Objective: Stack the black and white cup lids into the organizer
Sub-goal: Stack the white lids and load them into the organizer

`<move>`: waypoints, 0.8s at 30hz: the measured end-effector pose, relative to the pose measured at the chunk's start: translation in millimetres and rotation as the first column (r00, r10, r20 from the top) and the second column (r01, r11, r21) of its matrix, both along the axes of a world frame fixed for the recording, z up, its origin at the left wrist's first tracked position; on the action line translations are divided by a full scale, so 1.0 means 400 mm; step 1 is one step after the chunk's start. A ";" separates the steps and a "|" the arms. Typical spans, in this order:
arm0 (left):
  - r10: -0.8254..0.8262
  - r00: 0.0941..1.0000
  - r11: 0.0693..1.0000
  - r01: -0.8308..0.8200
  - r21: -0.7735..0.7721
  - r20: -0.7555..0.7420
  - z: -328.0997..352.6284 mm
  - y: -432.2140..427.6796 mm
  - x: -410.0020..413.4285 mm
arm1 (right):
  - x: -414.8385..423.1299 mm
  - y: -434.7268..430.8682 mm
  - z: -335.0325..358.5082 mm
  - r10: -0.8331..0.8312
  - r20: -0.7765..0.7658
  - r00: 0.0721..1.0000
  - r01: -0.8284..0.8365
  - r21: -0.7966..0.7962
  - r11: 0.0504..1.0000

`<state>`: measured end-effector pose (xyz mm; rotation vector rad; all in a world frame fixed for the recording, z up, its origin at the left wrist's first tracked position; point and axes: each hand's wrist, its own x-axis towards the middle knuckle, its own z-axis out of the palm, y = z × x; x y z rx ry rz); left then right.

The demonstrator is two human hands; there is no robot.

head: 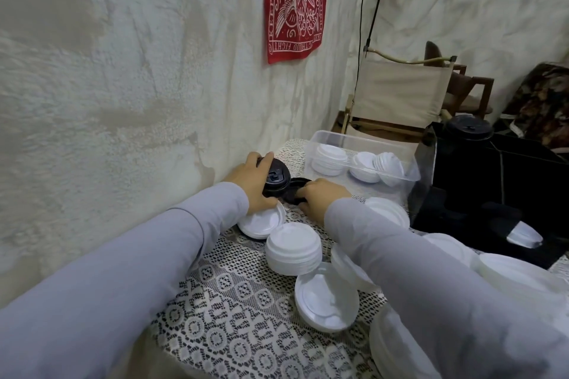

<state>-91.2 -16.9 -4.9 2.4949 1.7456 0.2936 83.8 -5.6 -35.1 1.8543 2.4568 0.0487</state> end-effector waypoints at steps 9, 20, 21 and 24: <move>0.003 1.000 1.000 -0.004 0.021 0.017 0.023 -0.006 0.010 | 0.088 -0.048 0.059 -0.060 -0.470 0.881 0.121 0.101 0.987; -0.040 0.999 0.999 0.040 0.021 0.012 0.039 -0.048 0.045 | 0.083 -0.126 0.065 -0.572 -0.820 -0.036 0.150 -0.570 0.808; -0.044 0.999 0.999 0.044 0.020 0.010 0.038 -0.052 0.045 | 0.080 -0.130 0.051 -0.596 -0.801 -0.056 0.136 -0.597 0.790; -0.052 0.999 0.998 0.052 0.019 0.010 0.038 -0.061 0.046 | 0.088 -0.118 0.017 -0.609 -0.793 -0.026 0.203 -0.601 0.773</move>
